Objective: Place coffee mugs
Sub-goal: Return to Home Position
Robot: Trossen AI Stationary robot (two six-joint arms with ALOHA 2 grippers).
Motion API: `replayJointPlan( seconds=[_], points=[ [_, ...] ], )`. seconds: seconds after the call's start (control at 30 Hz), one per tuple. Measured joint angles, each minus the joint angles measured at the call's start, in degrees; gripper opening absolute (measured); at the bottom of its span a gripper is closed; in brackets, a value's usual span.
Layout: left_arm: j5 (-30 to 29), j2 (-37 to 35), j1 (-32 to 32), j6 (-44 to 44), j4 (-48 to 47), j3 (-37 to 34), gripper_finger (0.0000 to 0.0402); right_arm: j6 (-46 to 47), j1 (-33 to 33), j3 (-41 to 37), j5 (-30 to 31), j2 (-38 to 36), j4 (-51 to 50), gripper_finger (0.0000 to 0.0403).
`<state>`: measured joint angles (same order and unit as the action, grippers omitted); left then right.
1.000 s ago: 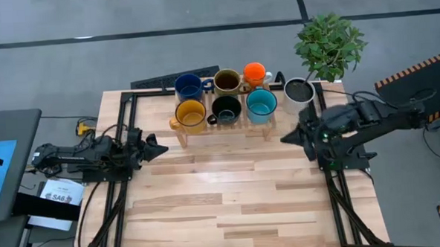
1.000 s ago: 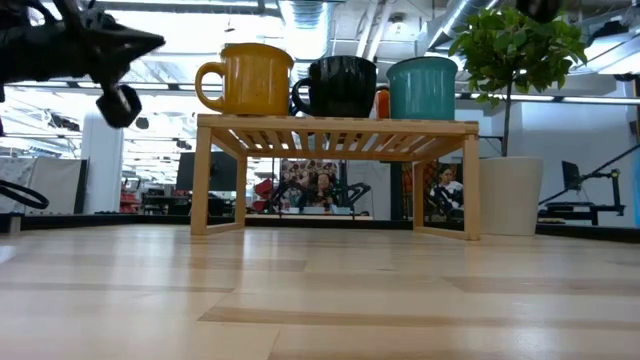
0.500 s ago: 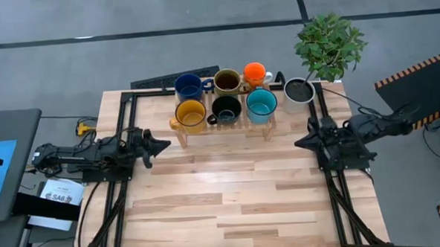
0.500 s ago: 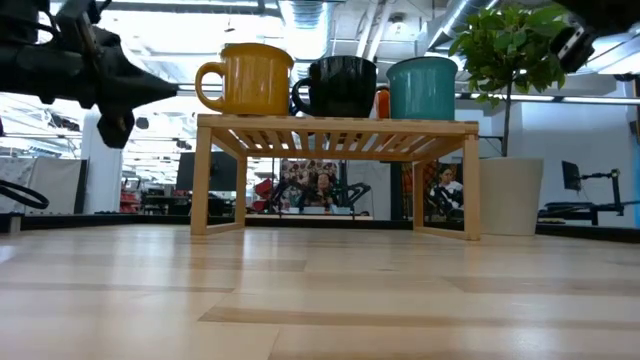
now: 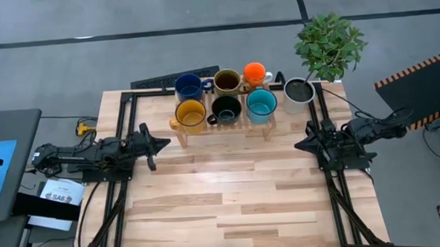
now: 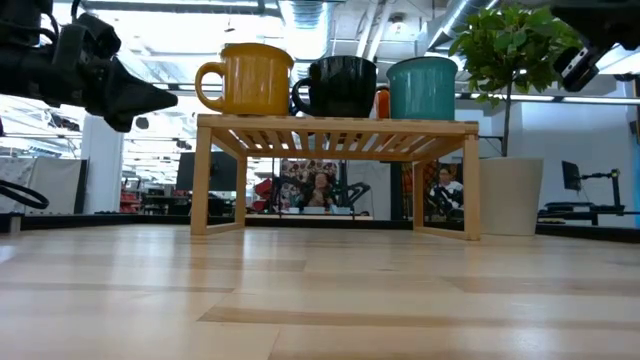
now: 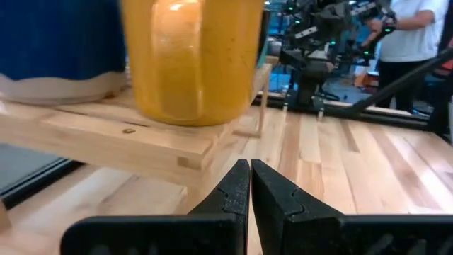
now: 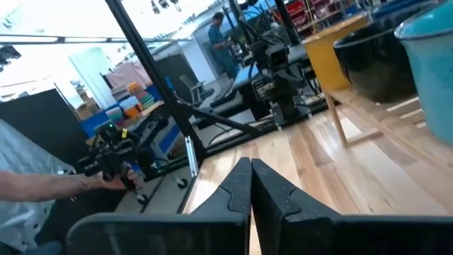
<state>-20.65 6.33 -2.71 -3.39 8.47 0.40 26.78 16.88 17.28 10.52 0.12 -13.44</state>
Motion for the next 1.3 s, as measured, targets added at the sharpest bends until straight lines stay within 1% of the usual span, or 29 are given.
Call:
replayJointPlan(
  seconds=[0.07, 0.17, 0.23, 0.37, 0.53, 0.63, 0.73, 0.87, 0.9, 0.97, 1.1, 1.17, 1.27, 1.3],
  points=[
    [0.9, 0.0, 0.0, -0.2, -0.1, 0.0, 0.0, -0.8, 0.0, 0.0, 0.0, 0.0, 0.0, 0.0026],
    [0.2, 0.0, 0.0, -0.9, -3.1, 0.0, 0.0, -1.2, 0.0, 0.0, -0.1, 0.0, -1.5, 0.0016],
    [0.0, 0.4, 0.0, -0.3, -4.3, 0.2, 0.0, -2.0, 0.0, 0.0, -0.1, 0.0, -1.7, 0.0016],
    [0.0, 0.8, 0.0, -0.4, -6.0, 0.6, 0.0, -5.6, 0.0, -0.6, -0.1, 0.0, -2.1, 0.0016],
    [0.0, 0.8, 0.0, -0.8, -6.2, 0.7, 0.0, -7.2, 0.0, -7.7, -0.1, 0.0, 5.7, 0.0016],
    [0.0, 0.8, 0.0, -0.8, -6.3, 0.7, 0.0, -10.5, -0.4, -11.7, -0.1, 0.0, 9.6, 0.0016],
    [0.0, 0.8, 0.0, -0.9, -6.4, 0.8, 0.0, -15.1, -2.4, -12.8, 0.6, 0.0, 12.0, 0.0018],
    [0.0, 0.8, 0.0, -0.9, -6.5, 0.8, 0.0, -18.3, -7.5, -13.0, 1.4, 0.0, 11.5, 0.0019],
    [0.0, 0.8, 0.0, -0.9, -6.6, 0.8, 0.0, -18.2, -9.1, -13.0, 1.1, 0.0, 11.2, 0.0019],
    [-0.1, 0.8, 0.0, -0.9, -6.6, 0.8, 0.0, -17.8, -12.0, -13.2, -1.6, 0.0, 10.6, 0.0019],
    [-0.1, 0.8, 0.0, -0.9, -6.6, 0.9, 0.0, -15.1, -15.8, -16.9, -10.0, 0.0, 15.1, 0.0019],
    [-0.1, 0.8, 0.0, -0.9, -6.6, 0.9, 0.0, -14.9, -16.4, -16.7, -10.5, 0.8, 14.9, 0.0019],
    [-0.1, 0.8, 0.0, -0.9, -6.6, 0.9, 0.0, -18.9, -16.4, -16.8, -10.4, 1.1, 15.0, 0.0019],
    [-0.1, 0.8, 0.0, -0.9, -6.6, 0.9, 0.0, -19.0, -16.7, -16.8, -10.2, 0.9, 14.9, 0.0019]
  ],
)
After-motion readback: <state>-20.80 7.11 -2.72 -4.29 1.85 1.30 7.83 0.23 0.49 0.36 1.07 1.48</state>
